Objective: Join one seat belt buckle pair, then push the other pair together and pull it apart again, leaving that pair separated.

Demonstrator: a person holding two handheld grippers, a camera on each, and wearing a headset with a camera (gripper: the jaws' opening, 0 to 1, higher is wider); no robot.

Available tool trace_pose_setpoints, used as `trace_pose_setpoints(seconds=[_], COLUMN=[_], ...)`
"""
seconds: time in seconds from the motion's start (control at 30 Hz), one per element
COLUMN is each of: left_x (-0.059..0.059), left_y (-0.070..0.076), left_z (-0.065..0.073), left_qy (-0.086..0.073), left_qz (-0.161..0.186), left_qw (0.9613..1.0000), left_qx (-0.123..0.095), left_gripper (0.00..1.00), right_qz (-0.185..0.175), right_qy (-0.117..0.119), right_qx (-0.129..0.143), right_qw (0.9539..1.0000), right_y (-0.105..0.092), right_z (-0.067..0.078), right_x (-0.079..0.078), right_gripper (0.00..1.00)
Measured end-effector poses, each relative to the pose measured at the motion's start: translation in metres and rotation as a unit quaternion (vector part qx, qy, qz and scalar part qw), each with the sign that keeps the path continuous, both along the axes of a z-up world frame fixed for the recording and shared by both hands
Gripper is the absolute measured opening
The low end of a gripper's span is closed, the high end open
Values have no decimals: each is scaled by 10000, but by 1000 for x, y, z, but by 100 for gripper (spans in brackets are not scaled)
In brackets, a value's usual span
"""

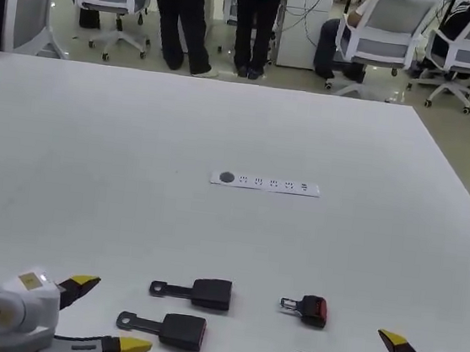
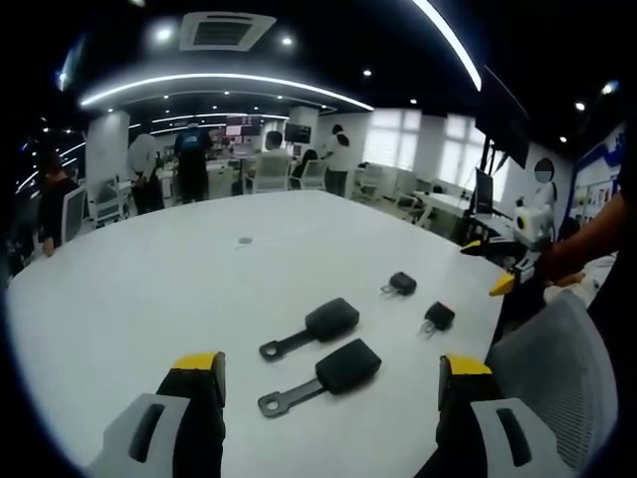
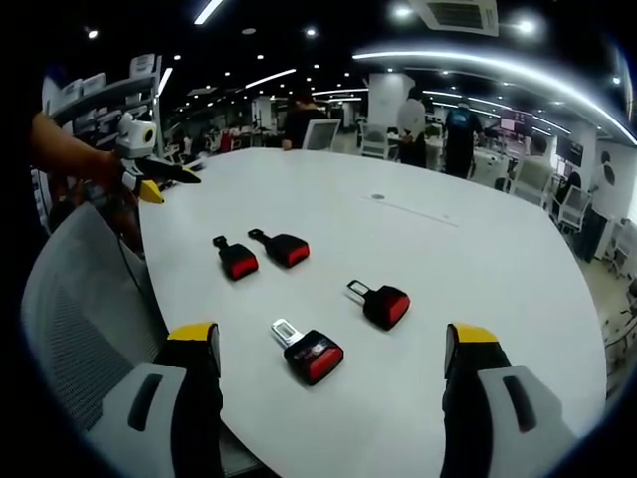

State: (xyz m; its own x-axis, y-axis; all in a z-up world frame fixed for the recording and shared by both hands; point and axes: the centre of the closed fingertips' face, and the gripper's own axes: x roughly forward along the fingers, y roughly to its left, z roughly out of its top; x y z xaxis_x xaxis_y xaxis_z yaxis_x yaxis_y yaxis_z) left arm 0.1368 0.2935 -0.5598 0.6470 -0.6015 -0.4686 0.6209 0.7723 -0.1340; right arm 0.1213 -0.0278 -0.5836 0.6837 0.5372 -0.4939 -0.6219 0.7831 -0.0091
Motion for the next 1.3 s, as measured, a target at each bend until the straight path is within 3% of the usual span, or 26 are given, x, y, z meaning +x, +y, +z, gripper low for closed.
trace_pose_setpoints(seconds=[0.8, 1.3], left_x=[0, 5], left_y=[-17, -30], left_z=[-5, -17], left_qy=[77, 168], left_qz=[-377, -788], left_qw=[9991, 9960], left_qx=[186, 395], left_gripper=[90, 88], right_qz=[289, 541], right_qy=[156, 366], right_qx=[-131, -238], right_qw=[9994, 9976], right_y=[10, 17], right_z=[-14, -29], right_x=[-1, 1], right_gripper=[92, 87])
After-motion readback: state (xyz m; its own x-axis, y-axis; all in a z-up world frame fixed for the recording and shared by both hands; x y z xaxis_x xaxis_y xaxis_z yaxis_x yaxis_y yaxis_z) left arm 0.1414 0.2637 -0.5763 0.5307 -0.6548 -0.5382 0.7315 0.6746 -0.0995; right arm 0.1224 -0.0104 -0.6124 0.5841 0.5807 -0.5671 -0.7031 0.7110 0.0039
